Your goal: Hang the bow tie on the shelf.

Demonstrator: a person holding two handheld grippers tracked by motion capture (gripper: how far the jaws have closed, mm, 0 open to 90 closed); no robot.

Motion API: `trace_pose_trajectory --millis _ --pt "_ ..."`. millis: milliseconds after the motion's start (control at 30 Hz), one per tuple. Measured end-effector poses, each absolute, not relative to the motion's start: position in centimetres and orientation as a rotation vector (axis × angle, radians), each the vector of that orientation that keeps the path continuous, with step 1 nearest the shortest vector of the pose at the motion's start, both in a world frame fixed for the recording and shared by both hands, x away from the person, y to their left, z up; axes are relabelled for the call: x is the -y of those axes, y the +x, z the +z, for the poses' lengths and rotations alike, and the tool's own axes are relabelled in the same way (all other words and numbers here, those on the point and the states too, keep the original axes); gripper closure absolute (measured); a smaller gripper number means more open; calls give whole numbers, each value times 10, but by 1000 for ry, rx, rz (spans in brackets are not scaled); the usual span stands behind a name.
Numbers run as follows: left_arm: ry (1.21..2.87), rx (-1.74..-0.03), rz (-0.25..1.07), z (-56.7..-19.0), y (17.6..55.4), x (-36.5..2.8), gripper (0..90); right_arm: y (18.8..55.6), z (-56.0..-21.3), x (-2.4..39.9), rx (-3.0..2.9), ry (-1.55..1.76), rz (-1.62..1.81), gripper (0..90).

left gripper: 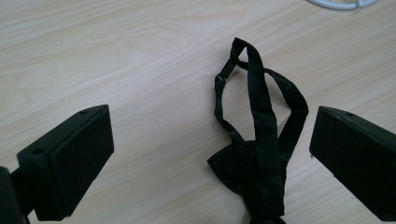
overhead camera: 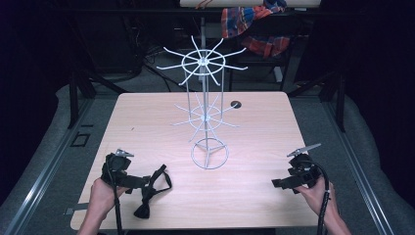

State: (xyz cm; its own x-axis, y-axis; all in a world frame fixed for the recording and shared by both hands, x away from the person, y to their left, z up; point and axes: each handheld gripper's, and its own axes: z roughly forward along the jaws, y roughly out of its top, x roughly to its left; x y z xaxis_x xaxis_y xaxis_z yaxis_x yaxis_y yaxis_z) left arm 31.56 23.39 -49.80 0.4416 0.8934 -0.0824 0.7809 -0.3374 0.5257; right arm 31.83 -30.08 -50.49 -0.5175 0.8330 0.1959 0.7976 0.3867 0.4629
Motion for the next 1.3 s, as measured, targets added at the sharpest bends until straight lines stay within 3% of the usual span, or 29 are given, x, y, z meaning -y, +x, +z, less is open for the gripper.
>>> trace_pose_trajectory --millis 833,1067,1300 --pt "2349 -1359 294 -514 342 -204 27 316 -504 298 -2547 1491 759 120" --pt "2386 -1344 254 -519 348 -199 177 317 -505 299 -2553 1495 746 120" --pt "2405 -1316 218 -523 346 -196 398 317 -505 299 -2548 1505 750 127"
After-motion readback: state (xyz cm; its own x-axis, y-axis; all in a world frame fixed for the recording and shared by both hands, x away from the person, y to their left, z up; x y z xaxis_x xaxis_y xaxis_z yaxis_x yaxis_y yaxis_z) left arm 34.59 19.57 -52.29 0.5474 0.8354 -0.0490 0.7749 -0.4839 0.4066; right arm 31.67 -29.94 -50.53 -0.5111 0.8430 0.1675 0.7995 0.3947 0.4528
